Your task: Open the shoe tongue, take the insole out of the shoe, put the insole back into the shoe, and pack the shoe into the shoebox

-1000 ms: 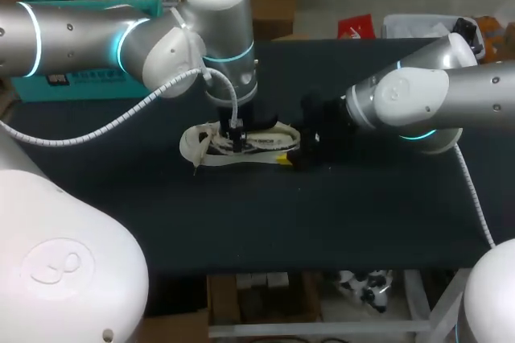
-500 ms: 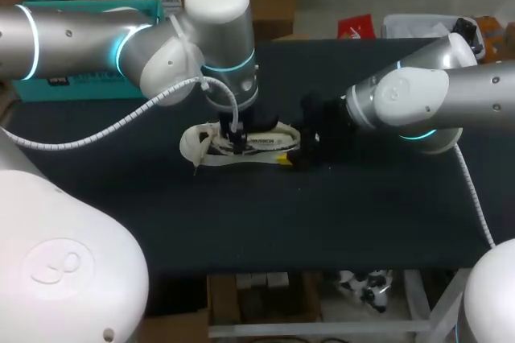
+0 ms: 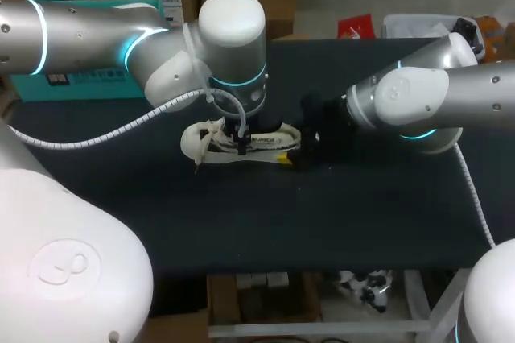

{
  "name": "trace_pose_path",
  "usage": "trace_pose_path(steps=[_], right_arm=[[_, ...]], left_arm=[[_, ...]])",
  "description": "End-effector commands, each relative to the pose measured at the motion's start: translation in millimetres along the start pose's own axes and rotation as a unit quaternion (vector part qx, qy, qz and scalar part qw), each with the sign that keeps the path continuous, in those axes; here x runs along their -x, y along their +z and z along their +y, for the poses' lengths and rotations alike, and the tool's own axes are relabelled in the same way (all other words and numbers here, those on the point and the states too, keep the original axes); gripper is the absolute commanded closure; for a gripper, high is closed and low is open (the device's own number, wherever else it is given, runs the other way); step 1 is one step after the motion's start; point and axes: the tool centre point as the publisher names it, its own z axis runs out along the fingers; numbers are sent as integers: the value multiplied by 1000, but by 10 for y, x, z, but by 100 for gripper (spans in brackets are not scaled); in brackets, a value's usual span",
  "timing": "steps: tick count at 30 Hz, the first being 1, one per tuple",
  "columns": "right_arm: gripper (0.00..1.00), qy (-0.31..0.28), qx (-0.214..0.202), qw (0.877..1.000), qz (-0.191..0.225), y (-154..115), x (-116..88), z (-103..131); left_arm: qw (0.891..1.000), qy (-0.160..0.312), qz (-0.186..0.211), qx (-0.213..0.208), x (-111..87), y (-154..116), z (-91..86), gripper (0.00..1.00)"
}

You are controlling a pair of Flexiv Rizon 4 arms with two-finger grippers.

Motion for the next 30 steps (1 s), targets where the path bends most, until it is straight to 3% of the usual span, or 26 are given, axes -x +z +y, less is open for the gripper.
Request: trace_pose_path(steps=[1,2,3,13,21,30], right_arm=[[100,0,1,1000,2,43,-17,-31],[100,0,1,1000,2,43,-17,-31],[100,0,1,1000,2,43,-17,-31],[100,0,1,1000,2,43,-17,-31],[100,0,1,1000,2,43,-17,-31],[100,0,1,1000,2,43,-17,-31]], left_arm=[[1000,-5,-9,7,146,974,-59,80],[1000,-6,-9,7,170,985,-53,86],[1000,-8,-8,7,194,995,-47,100],[1000,-16,-16,-12,254,737,-30,100],[998,-24,-12,-59,143,342,-66,100],[997,-22,-18,-76,67,-5,-173,100]])
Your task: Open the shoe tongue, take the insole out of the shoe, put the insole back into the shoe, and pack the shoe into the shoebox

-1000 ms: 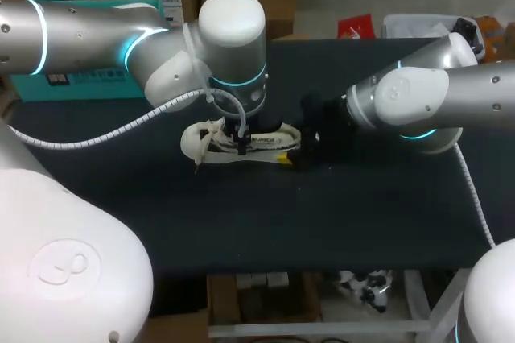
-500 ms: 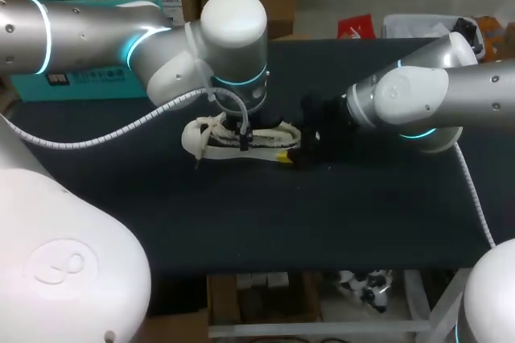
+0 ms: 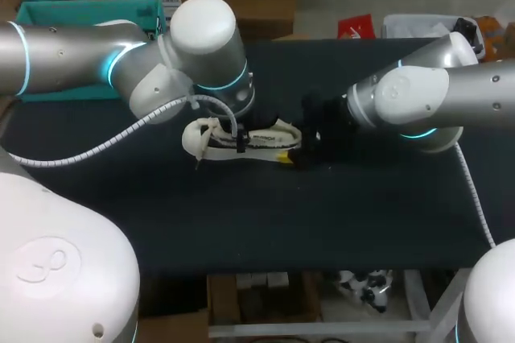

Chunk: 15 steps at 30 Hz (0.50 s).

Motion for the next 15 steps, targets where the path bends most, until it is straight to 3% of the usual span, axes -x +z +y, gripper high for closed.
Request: trace_pose_path(steps=[1,9,15], right_arm=[[100,-1,1,1000,3,58,-37,-26],[100,-1,1,1000,3,58,-37,-26],[100,-1,1,1000,3,58,-37,-26]], left_arm=[[1000,-2,0,-14,-4,-39,-105,100],[999,-8,16,-40,36,-244,-197,100],[998,-15,22,-57,16,-352,-167,100]])
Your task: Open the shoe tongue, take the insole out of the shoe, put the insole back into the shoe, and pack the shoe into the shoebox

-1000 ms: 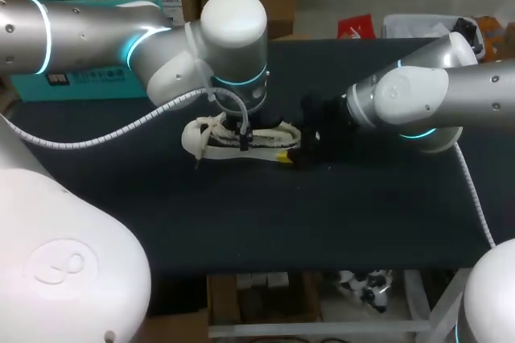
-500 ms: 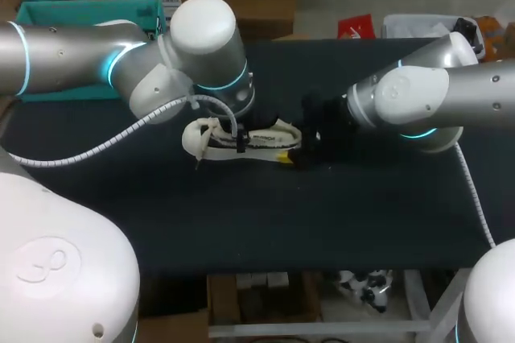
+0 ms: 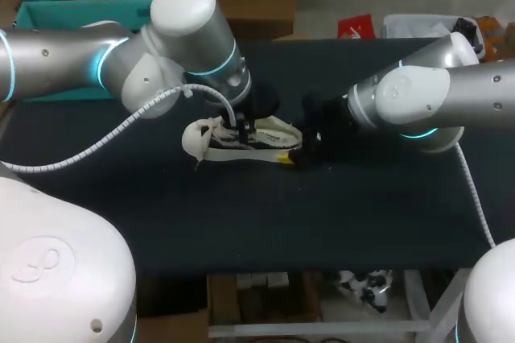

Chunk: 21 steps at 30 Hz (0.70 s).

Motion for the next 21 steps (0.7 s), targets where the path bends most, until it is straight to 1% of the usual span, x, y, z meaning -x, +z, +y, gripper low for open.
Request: trace_pose_path(steps=[1,10,14,18,20,21], right_arm=[[100,0,1,1000,2,65,-22,-21],[100,0,1,1000,2,65,-22,-21],[100,0,1,1000,2,65,-22,-21],[100,0,1,1000,2,65,-22,-21],[100,0,1,1000,2,65,-22,-21],[100,0,1,1000,2,65,-22,-21]], left_arm=[[1000,-2,2,-12,-5,-93,12,100],[999,-4,13,-46,-27,-300,62,100],[999,6,20,-45,-47,-358,67,100],[998,13,49,-28,-77,-289,54,100],[997,6,74,-16,-53,-240,46,100],[996,4,91,-17,-35,-226,47,100]])
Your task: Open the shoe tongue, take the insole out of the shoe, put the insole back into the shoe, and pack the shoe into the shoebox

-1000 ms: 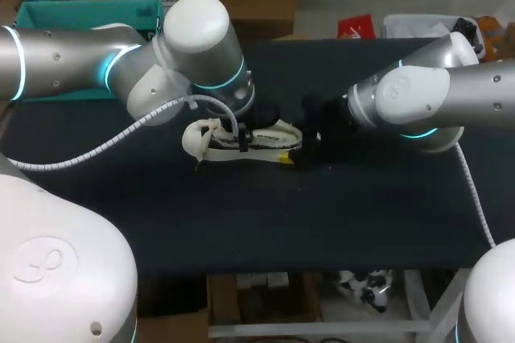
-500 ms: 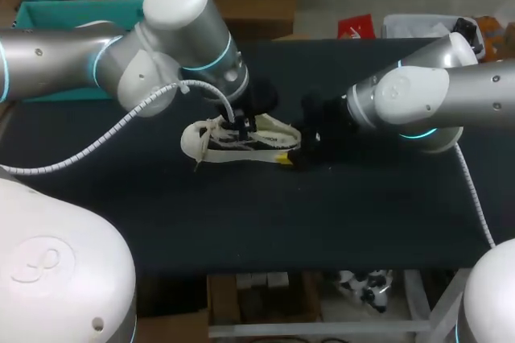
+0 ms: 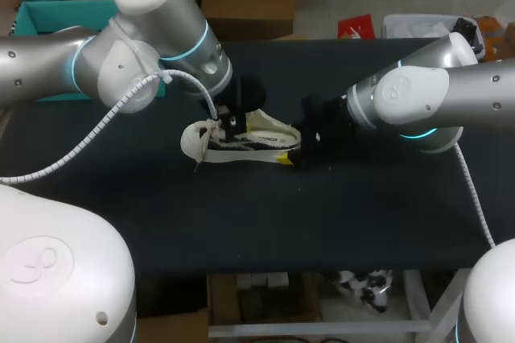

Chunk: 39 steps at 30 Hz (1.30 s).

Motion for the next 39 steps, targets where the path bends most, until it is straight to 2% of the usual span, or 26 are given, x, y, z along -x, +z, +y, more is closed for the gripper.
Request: trace_pose_path(steps=[1,6,11,18,26,33,39], right_arm=[[100,0,1,1000,1,50,-10,-29],[100,0,1,1000,1,50,-10,-29],[100,0,1,1000,1,50,-10,-29],[100,0,1,1000,1,50,-10,-29],[100,0,1,1000,1,50,-10,-29],[100,0,1,1000,1,50,-10,-29],[100,0,1,1000,1,50,-10,-29]], left_arm=[[999,-10,52,12,165,79,-60,100],[995,-15,89,39,228,73,-72,100],[989,-3,133,72,211,133,-94,100],[980,18,165,112,78,220,-66,100],[975,40,168,139,-98,251,42,100],[973,37,164,156,-197,384,111,100],[978,28,132,157,-280,496,170,100]])
